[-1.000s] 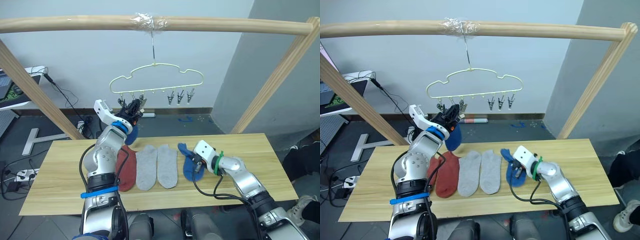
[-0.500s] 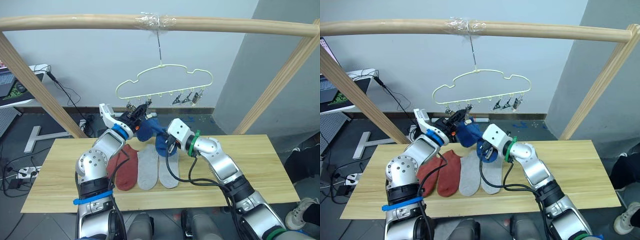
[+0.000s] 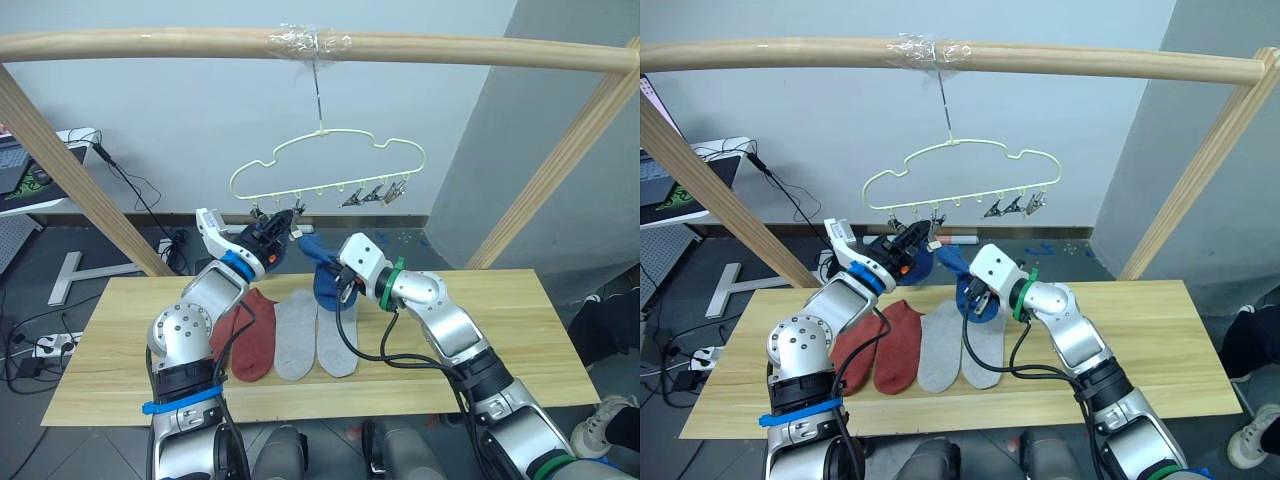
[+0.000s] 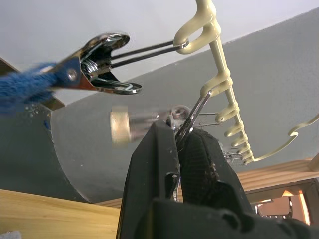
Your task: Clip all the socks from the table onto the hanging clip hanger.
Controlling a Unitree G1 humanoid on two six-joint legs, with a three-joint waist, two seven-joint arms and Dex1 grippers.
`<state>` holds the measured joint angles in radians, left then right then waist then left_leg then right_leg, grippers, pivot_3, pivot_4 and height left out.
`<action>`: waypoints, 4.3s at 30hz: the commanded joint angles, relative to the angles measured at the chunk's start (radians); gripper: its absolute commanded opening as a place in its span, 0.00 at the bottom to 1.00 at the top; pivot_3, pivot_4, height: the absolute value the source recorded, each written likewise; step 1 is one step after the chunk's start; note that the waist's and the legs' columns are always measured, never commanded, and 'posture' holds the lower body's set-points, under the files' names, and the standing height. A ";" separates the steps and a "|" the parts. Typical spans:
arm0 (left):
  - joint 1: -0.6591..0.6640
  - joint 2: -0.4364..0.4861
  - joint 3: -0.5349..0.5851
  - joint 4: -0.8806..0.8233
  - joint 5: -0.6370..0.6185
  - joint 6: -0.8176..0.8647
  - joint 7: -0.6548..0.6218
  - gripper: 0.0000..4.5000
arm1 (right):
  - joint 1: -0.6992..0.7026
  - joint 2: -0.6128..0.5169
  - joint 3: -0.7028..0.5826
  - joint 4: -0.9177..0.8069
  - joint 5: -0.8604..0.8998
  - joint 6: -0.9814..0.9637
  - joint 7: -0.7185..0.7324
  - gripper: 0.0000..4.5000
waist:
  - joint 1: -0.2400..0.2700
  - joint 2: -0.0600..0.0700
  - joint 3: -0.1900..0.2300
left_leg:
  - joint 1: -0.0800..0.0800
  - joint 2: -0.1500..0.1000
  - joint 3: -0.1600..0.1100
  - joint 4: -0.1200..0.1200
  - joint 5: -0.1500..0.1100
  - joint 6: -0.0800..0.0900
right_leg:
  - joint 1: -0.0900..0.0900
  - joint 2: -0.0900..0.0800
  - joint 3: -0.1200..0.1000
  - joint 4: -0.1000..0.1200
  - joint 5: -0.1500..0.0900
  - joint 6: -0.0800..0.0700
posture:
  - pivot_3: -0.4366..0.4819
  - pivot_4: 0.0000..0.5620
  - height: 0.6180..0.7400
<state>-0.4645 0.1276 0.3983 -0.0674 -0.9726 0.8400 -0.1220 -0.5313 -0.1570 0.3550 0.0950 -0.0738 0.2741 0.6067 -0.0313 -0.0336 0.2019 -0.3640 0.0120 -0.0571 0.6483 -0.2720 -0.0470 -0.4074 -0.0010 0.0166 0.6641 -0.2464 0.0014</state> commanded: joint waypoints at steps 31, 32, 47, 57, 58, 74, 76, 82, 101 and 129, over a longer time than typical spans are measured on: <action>0.081 0.078 -0.020 -0.105 -0.030 0.005 -0.058 1.00 | -0.073 0.079 -0.048 0.049 0.077 0.016 -0.004 0.00 | -0.002 0.000 0.000 | -0.001 0.000 0.001 -0.001 0.000 0.000 | -0.001 0.000 0.000 -0.001 0.000 0.000 | 0.50 0.27 1.00; 0.101 0.092 -0.018 -0.122 -0.042 0.017 -0.064 1.00 | -0.068 0.090 -0.058 0.048 0.104 0.037 0.009 0.06 | -0.002 0.000 0.000 | -0.001 0.000 0.001 -0.002 0.000 0.000 | -0.002 0.000 0.001 0.000 0.000 0.000 | 0.50 0.27 1.00; 0.156 0.165 -0.115 -0.179 0.064 -0.048 -0.115 1.00 | -0.016 0.065 -0.084 -0.002 0.190 0.139 0.032 1.00 | 0.006 0.000 0.000 | -0.002 0.000 0.000 -0.002 0.000 0.000 | -0.002 -0.001 0.000 -0.001 0.000 0.000 | 0.51 0.27 1.00; 0.137 0.157 -0.289 -0.204 0.326 -0.262 -0.177 0.91 | 0.052 -0.033 -0.140 -0.079 0.187 0.131 -0.008 1.00 | 0.006 0.000 0.000 | -0.002 0.000 0.001 -0.002 0.000 0.000 | -0.002 -0.001 0.001 -0.001 0.000 0.000 | 0.51 0.27 1.00; 0.127 0.144 -0.307 -0.193 0.355 -0.290 -0.174 0.86 | 0.062 -0.044 -0.151 -0.090 0.188 0.131 -0.012 1.00 | 0.007 0.000 0.000 | -0.002 0.000 0.001 -0.002 0.000 0.000 | -0.002 -0.001 0.000 -0.001 0.000 0.000 | 0.51 0.27 1.00; 0.026 0.071 -0.404 0.061 0.684 -0.594 -0.178 0.59 | 0.123 -0.117 -0.295 -0.402 0.395 0.187 0.032 1.00 | 0.004 0.000 0.000 | -0.002 0.000 0.002 -0.002 0.000 0.000 | -0.003 0.000 0.001 -0.001 0.000 0.000 | 0.44 0.24 1.00; 0.013 0.058 -0.400 0.093 0.697 -0.617 -0.181 0.51 | 0.122 -0.123 -0.297 -0.424 0.417 0.199 0.034 1.00 | 0.004 -0.001 0.000 | -0.002 -0.001 0.002 -0.001 0.000 0.001 | -0.002 0.000 0.001 -0.001 0.000 0.000 | 0.43 0.24 1.00; -0.003 0.040 -0.402 0.135 0.726 -0.640 -0.187 0.36 | 0.119 -0.132 -0.287 -0.440 0.426 0.221 0.011 1.00 | 0.002 -0.001 0.000 | -0.002 0.000 0.002 -0.001 0.000 0.001 | -0.002 0.000 0.001 -0.001 0.000 0.000 | 0.43 0.24 1.00; -0.101 -0.005 -0.379 0.291 0.793 -0.730 -0.139 0.36 | 0.086 -0.108 -0.320 -0.476 0.512 0.294 -0.059 1.00 | 0.001 -0.001 -0.001 | -0.002 -0.001 0.002 -0.001 0.000 0.001 | -0.002 0.000 0.000 0.000 0.000 0.000 | 0.41 0.25 1.00; -0.122 -0.007 -0.373 0.338 0.807 -0.766 -0.132 0.36 | 0.069 -0.127 -0.332 -0.478 0.545 0.310 -0.085 1.00 | -0.001 -0.001 -0.001 | -0.002 -0.001 0.002 0.000 0.000 0.001 | -0.002 0.000 0.000 0.001 0.000 0.000 | 0.40 0.27 1.00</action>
<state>-0.5649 0.1224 0.0178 0.2836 -0.1715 0.0984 -0.2533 -0.4445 -0.2764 0.0403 -0.3435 0.4540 0.5945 0.5216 -0.0324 -0.0344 0.2012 -0.3660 0.0115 -0.0546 0.6478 -0.2722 -0.0462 -0.4099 -0.0007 0.0168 0.6647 -0.2460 0.0012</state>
